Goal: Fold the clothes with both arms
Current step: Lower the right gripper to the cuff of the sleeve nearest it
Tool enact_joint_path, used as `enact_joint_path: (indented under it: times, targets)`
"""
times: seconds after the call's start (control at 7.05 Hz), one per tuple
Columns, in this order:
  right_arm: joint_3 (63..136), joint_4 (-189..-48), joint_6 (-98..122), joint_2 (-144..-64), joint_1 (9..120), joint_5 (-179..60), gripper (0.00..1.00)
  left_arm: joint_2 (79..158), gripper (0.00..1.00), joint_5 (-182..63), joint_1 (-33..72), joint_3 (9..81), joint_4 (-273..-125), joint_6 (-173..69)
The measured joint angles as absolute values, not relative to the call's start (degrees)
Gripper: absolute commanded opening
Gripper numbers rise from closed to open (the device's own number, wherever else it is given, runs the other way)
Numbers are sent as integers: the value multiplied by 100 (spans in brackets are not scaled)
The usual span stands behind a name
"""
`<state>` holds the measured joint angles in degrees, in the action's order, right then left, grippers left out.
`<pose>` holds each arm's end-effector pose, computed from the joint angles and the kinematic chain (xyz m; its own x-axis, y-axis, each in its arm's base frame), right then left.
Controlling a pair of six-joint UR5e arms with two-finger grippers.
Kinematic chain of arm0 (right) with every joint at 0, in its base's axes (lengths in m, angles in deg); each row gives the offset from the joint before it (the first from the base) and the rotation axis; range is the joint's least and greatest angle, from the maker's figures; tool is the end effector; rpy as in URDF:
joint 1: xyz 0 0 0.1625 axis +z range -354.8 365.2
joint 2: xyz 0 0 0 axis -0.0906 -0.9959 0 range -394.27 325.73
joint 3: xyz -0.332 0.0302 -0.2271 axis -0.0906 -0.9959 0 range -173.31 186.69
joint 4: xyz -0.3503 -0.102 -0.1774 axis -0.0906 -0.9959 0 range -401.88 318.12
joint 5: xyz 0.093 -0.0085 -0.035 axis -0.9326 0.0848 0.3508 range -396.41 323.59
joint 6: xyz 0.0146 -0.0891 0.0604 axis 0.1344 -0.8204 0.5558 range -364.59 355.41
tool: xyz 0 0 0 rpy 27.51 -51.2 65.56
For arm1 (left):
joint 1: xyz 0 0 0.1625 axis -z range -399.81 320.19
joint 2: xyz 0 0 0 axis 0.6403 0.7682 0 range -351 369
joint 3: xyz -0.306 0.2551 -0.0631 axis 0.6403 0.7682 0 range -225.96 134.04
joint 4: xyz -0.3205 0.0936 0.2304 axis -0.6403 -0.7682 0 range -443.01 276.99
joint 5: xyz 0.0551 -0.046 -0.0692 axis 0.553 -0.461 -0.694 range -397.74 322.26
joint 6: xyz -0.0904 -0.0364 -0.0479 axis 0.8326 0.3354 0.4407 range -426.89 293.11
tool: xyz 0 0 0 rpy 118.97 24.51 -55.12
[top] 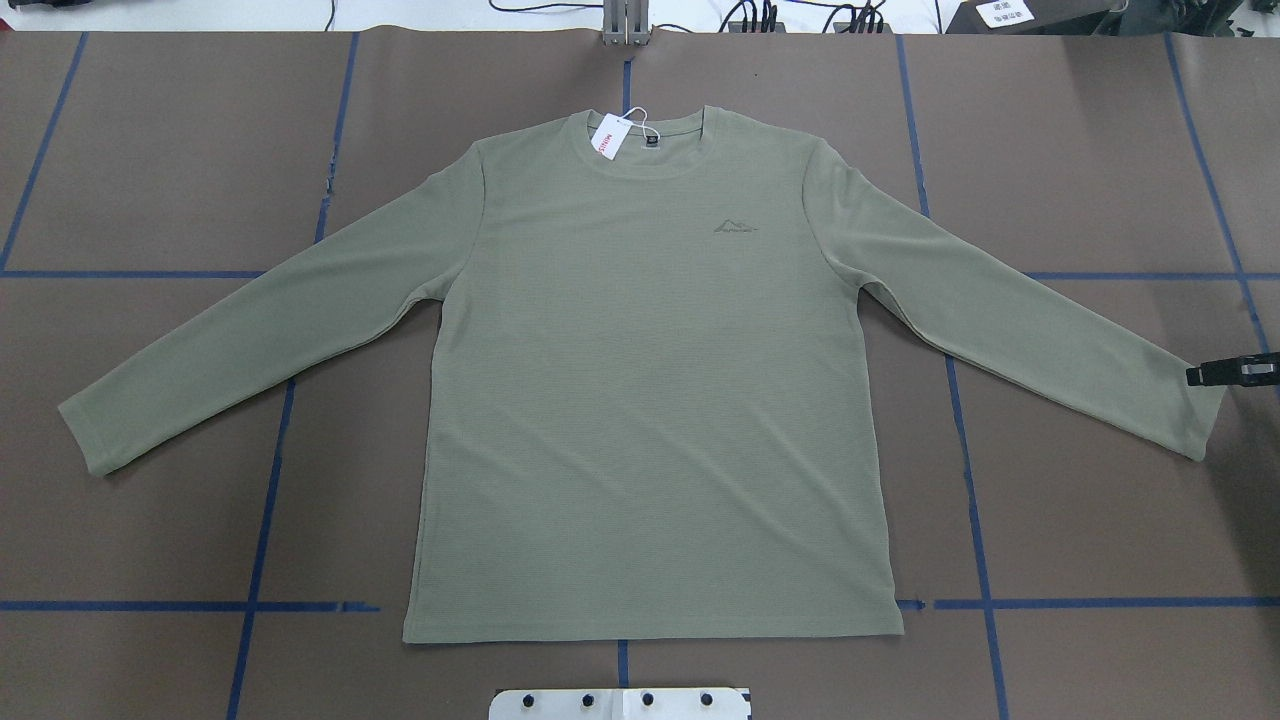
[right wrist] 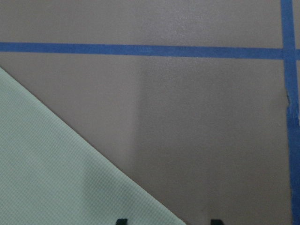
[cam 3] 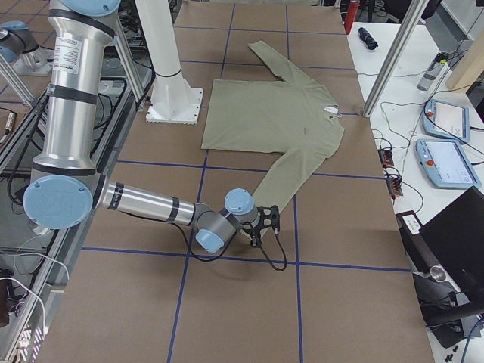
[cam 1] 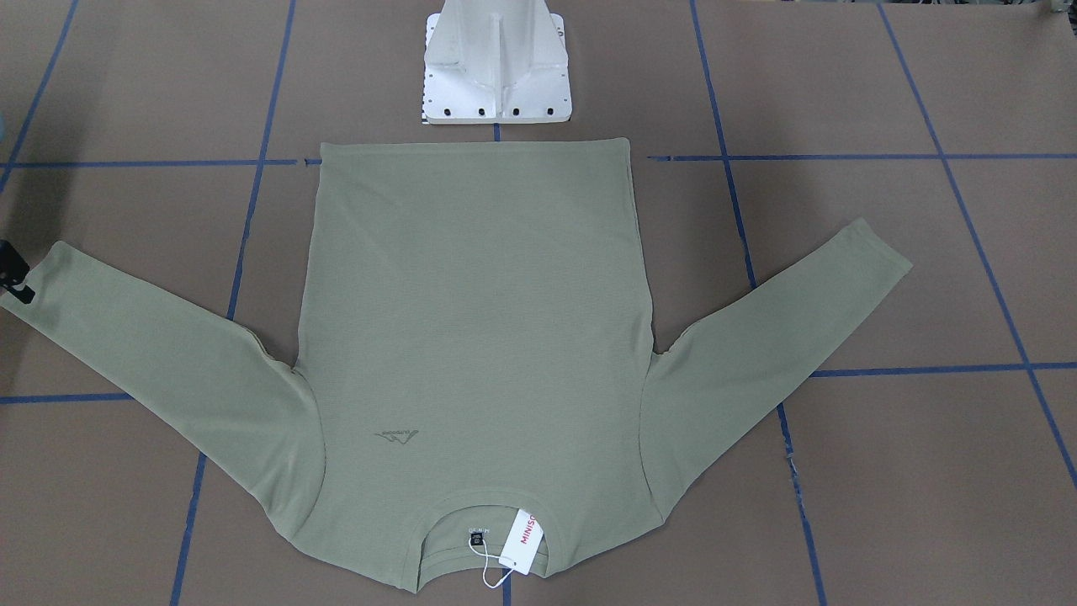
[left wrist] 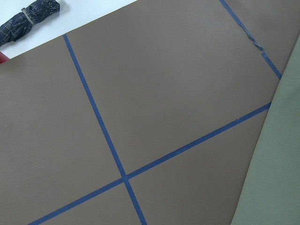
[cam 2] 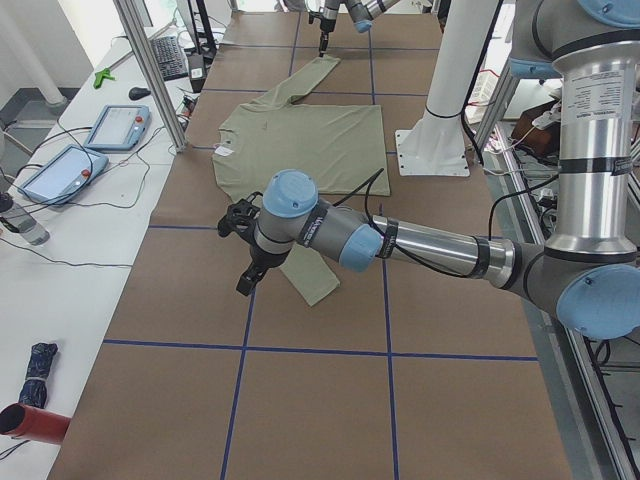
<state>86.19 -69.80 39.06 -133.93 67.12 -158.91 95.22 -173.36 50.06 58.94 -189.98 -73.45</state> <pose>-0.1350 -0.4124 0.6938 0.6579 -0.0634 0.7504 -0.1436 0.9676 0.2076 -0.0547 -0.4732 0.5111 0.6939 0.4366 -0.5726 -0.0817 0.8378 0.5398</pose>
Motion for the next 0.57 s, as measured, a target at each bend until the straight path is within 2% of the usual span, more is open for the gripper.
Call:
enact_joint_path:
  times: [0.28, 0.43, 0.57]
  targets:
    - [8609, -6973, 3932, -13393, 6701, -15882, 29, 9522, 100, -17336, 5002, 5897, -18998, -7348]
    - [8609, -6962, 3945, -13393, 6696, -15883, 19, 9522, 100, -17336, 5002, 5898, -18998, -7348]
    - [8609, -6948, 3950, -13391, 6685, -15884, 0, 9522, 100, -17336, 5001, 5897, -18998, -7348]
